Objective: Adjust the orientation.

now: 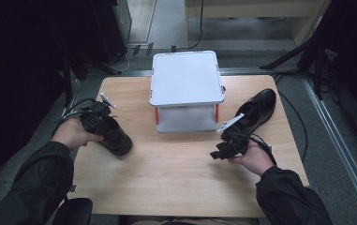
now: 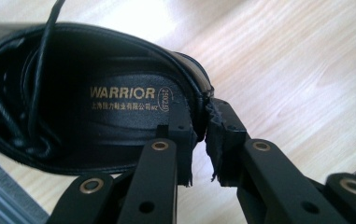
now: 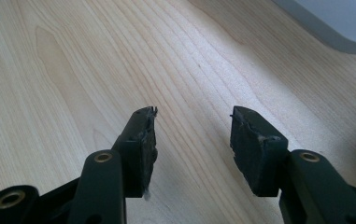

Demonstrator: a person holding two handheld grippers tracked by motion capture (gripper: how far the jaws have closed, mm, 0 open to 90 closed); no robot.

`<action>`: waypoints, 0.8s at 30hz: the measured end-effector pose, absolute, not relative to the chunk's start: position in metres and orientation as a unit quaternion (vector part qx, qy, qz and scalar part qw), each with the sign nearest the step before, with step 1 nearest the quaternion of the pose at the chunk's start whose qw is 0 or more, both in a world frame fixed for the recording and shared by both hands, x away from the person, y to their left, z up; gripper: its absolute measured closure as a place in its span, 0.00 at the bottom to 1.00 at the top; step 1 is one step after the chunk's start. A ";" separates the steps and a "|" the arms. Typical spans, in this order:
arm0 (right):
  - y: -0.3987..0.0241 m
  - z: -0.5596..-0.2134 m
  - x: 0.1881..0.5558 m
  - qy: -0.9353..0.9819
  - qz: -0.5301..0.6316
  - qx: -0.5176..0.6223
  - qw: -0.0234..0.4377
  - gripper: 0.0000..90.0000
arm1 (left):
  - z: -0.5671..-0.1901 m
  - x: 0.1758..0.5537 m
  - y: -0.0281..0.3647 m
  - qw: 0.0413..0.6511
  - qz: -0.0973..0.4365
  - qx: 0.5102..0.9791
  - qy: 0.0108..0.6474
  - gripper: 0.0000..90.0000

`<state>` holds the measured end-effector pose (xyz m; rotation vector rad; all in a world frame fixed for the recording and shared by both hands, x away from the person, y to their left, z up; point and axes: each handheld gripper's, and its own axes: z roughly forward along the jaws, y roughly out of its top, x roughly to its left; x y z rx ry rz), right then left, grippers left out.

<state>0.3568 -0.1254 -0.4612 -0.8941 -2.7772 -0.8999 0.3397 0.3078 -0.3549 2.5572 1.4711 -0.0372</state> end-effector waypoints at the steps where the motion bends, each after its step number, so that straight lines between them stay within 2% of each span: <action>1: -0.125 -0.461 0.357 -0.909 -0.294 -0.293 0.044 0.56 | -0.356 0.337 0.309 0.095 -0.012 0.864 0.495 0.89; 24: -0.123 -0.463 0.355 -0.911 -0.289 -0.290 0.047 0.56 | -0.366 0.312 0.319 0.095 -0.024 0.858 0.505 0.85</action>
